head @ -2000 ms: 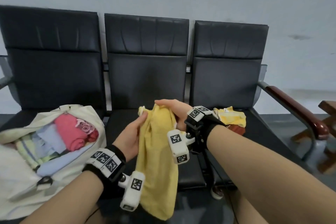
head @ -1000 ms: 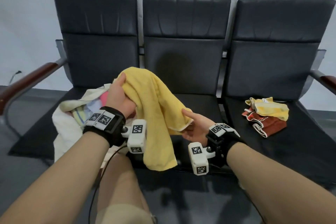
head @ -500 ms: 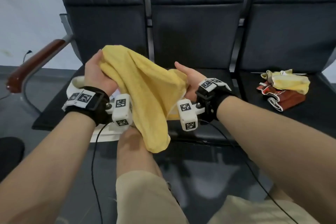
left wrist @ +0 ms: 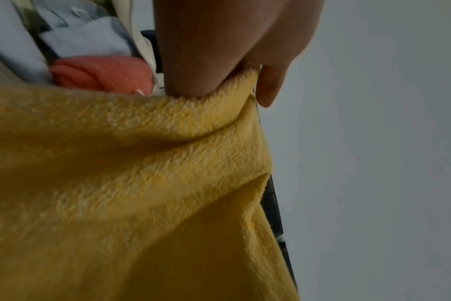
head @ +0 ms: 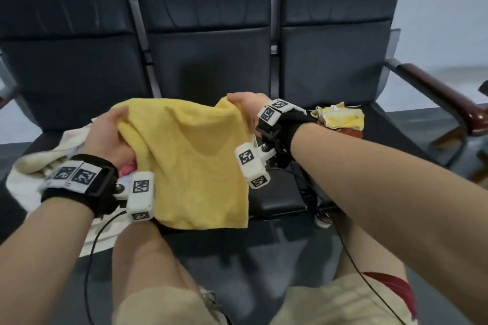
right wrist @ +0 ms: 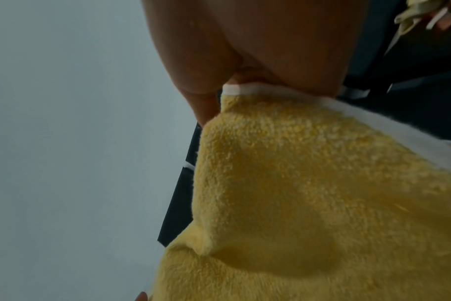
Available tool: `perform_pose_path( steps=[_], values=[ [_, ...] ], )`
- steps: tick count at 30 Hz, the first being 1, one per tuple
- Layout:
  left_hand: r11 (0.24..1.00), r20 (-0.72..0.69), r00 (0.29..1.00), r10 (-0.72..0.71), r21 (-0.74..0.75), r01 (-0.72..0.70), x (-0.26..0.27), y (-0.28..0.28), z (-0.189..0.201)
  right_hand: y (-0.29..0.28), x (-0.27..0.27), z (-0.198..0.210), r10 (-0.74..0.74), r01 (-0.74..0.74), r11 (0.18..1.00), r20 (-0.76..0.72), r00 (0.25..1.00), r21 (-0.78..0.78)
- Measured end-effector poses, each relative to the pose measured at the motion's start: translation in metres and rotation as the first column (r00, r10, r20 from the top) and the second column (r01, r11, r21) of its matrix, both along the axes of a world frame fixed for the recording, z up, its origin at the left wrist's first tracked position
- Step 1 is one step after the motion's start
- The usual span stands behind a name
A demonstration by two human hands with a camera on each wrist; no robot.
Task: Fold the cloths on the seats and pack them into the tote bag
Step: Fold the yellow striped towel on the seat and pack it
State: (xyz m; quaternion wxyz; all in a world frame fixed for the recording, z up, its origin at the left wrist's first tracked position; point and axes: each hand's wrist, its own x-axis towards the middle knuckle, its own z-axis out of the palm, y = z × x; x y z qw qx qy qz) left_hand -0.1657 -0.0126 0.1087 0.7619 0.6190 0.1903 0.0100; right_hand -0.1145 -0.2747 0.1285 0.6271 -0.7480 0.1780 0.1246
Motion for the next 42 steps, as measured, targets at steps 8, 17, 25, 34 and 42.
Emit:
perform_pose_path(
  steps=[8,17,25,34,42],
  values=[
    [0.966,-0.035,0.999,-0.034,0.257,0.042,0.035,-0.003,-0.013,-0.067,0.0,0.013,-0.143,0.147,0.983,0.046,0.989,-0.113],
    [0.902,-0.094,0.995,0.027,0.432,0.016,0.023,0.008,-0.012,-0.082,-0.001,0.028,-0.199,0.209,0.969,0.085,0.976,-0.134],
    [0.975,-0.079,0.984,-0.16,-0.168,0.145,0.007,-0.01,-0.002,-0.085,-0.006,0.023,0.042,-0.049,0.996,-0.096,0.994,-0.074],
    [0.955,0.008,0.994,-0.105,-0.276,0.103,0.006,-0.007,-0.002,-0.104,-0.024,0.017,0.21,-0.248,0.954,-0.214,0.954,-0.17],
    [0.949,0.013,1.0,-0.021,-0.313,0.024,0.004,-0.013,0.019,-0.112,-0.011,0.037,0.197,-0.167,0.973,-0.195,0.961,0.161]
  ],
)
